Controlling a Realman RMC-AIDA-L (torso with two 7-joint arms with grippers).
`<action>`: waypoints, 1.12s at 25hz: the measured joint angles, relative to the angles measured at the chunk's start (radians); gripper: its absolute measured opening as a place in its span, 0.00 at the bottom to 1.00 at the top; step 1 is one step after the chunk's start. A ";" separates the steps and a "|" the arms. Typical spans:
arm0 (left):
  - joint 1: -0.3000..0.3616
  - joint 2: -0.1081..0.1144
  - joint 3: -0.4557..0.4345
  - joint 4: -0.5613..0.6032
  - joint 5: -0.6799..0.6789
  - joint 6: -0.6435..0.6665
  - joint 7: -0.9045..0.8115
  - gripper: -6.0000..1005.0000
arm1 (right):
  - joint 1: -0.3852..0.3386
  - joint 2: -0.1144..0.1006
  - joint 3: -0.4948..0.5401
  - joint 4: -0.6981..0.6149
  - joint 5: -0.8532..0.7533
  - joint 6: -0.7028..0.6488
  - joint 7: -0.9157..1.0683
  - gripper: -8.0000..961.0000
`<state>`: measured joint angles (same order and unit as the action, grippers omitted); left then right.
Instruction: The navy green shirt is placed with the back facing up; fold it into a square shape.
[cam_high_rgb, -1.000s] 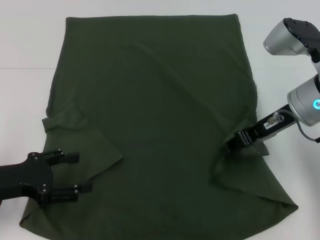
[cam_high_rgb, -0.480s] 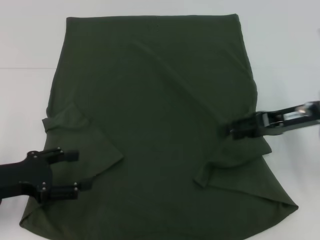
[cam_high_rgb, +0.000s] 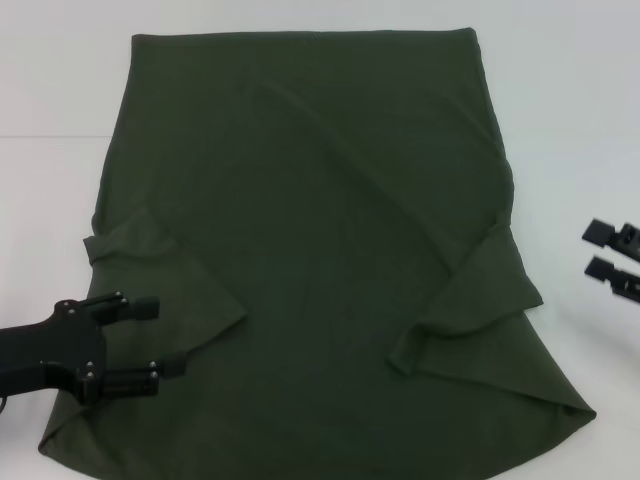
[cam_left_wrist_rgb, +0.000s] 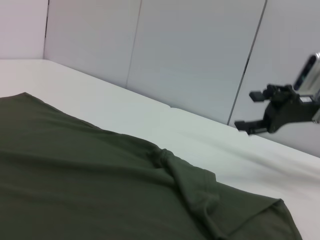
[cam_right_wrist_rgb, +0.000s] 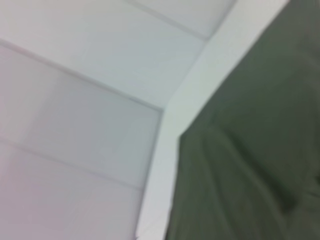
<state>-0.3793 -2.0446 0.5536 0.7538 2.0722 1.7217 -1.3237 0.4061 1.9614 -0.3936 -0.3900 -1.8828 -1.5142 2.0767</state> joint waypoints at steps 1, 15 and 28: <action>0.000 0.000 0.000 0.000 0.000 0.000 0.000 0.87 | -0.009 0.005 0.000 0.002 -0.001 0.011 0.002 0.89; 0.001 -0.010 -0.001 0.000 -0.011 0.001 0.003 0.87 | 0.002 0.003 -0.009 0.033 -0.098 0.176 0.176 0.98; -0.001 -0.011 -0.001 0.002 -0.011 -0.002 0.003 0.87 | 0.084 0.002 -0.037 0.040 -0.185 0.242 0.238 0.96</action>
<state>-0.3798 -2.0555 0.5523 0.7559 2.0616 1.7196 -1.3207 0.4906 1.9634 -0.4307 -0.3504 -2.0681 -1.2724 2.3151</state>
